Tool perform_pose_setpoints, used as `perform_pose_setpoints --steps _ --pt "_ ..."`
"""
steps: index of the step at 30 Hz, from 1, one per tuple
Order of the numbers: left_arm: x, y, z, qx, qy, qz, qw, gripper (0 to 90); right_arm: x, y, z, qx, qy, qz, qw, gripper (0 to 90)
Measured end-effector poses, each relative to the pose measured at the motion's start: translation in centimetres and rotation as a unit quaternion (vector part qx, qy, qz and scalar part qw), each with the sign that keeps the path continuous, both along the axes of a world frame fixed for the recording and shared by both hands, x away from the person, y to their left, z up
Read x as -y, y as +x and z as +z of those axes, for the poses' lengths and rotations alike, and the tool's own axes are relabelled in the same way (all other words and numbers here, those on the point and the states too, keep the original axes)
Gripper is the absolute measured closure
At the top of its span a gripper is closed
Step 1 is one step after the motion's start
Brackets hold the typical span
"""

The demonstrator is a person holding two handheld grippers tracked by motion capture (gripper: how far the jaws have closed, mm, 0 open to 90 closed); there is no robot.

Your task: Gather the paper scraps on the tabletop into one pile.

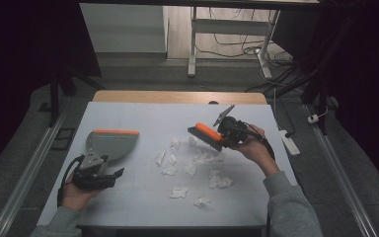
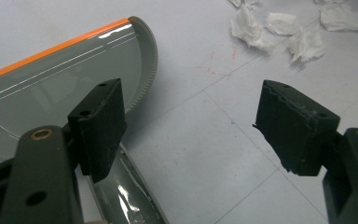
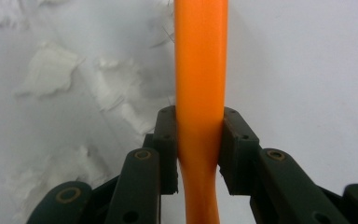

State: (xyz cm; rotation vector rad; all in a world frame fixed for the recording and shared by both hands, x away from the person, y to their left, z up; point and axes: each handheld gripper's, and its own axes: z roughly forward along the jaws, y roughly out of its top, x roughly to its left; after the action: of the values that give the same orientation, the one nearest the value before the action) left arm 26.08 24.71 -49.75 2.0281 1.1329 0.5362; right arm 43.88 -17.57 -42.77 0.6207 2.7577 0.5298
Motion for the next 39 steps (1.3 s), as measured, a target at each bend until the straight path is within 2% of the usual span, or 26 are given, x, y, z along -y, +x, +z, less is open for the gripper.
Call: perform_pose_setpoints --steps 2,4,8,10,11,12,14,16,20,21,23,25,27,30,32,35,39 --pt "-0.1 0.0 0.0 0.0 -0.002 0.0 1.0 25.6 0.5 0.4 0.2 0.002 0.011 -0.015 0.9998 70.0" --pt "-0.1 0.0 0.0 -0.001 -0.002 0.001 1.0 25.7 1.0 0.8 0.2 0.007 0.008 -0.033 0.9994 70.0" --pt "-0.2 0.1 -0.1 -0.001 -0.002 0.0 1.0 25.7 1.7 1.3 -0.3 0.002 -0.033 -0.073 0.9968 70.0" --pt "-0.2 0.1 -0.1 0.0 -0.003 0.001 1.0 25.7 1.9 1.3 -0.8 -0.013 -0.056 -0.084 0.9948 70.0" --pt "-0.2 0.1 -0.1 0.0 -0.003 0.001 1.0 25.7 1.8 1.1 -1.2 -0.02 -0.079 -0.089 0.9927 70.0" --pt "-0.2 0.1 0.0 0.0 -0.003 0.001 1.0 25.8 1.8 1.0 -1.4 -0.018 -0.085 -0.088 0.9923 70.1" --pt "-0.1 0.1 0.0 0.0 -0.002 0.0 1.0 25.7 1.7 0.6 -1.2 -0.029 -0.064 -0.087 0.9937 70.0" --pt "0.0 0.1 0.0 0.001 -0.002 -0.001 1.0 25.7 1.1 0.0 -1.3 -0.038 -0.062 -0.074 0.9946 70.1" --pt "0.1 0.1 0.0 0.002 -0.002 -0.002 1.0 25.8 -0.6 -1.4 -1.5 -0.058 -0.049 -0.034 0.9966 70.1" --pt "0.0 0.1 0.0 0.002 -0.002 -0.002 1.0 25.7 -0.9 -1.6 -1.4 -0.064 -0.039 -0.029 0.9968 70.1" --pt "0.0 0.1 0.0 0.002 -0.003 -0.002 1.0 25.8 -1.2 -1.8 -0.8 -0.075 -0.004 -0.014 0.9971 70.1" --pt "0.0 0.1 0.1 0.002 -0.004 -0.001 1.0 25.8 -1.3 -1.7 -0.1 -0.059 0.005 -0.018 0.9981 70.0" --pt "0.0 0.1 0.0 0.001 -0.004 -0.002 1.0 25.8 -1.3 -1.1 0.6 -0.032 0.014 -0.031 0.9989 70.0" --pt "0.0 0.1 0.0 0.002 -0.004 -0.002 1.0 25.8 -1.5 0.2 1.1 -0.019 0.026 -0.044 0.9985 70.0" --pt "0.0 0.1 0.0 0.001 -0.004 -0.002 1.0 25.8 -2.1 1.3 1.1 0.006 0.014 -0.053 0.9985 70.0" --pt "0.0 0.1 0.0 0.002 -0.004 -0.002 1.0 25.8 -3.1 3.0 0.3 0.015 0.0 -0.049 0.9987 70.0" --pt "0.0 0.1 0.0 0.002 -0.004 -0.003 1.0 25.8 -4.5 4.7 -1.0 0.017 -0.039 -0.036 0.9984 70.0"
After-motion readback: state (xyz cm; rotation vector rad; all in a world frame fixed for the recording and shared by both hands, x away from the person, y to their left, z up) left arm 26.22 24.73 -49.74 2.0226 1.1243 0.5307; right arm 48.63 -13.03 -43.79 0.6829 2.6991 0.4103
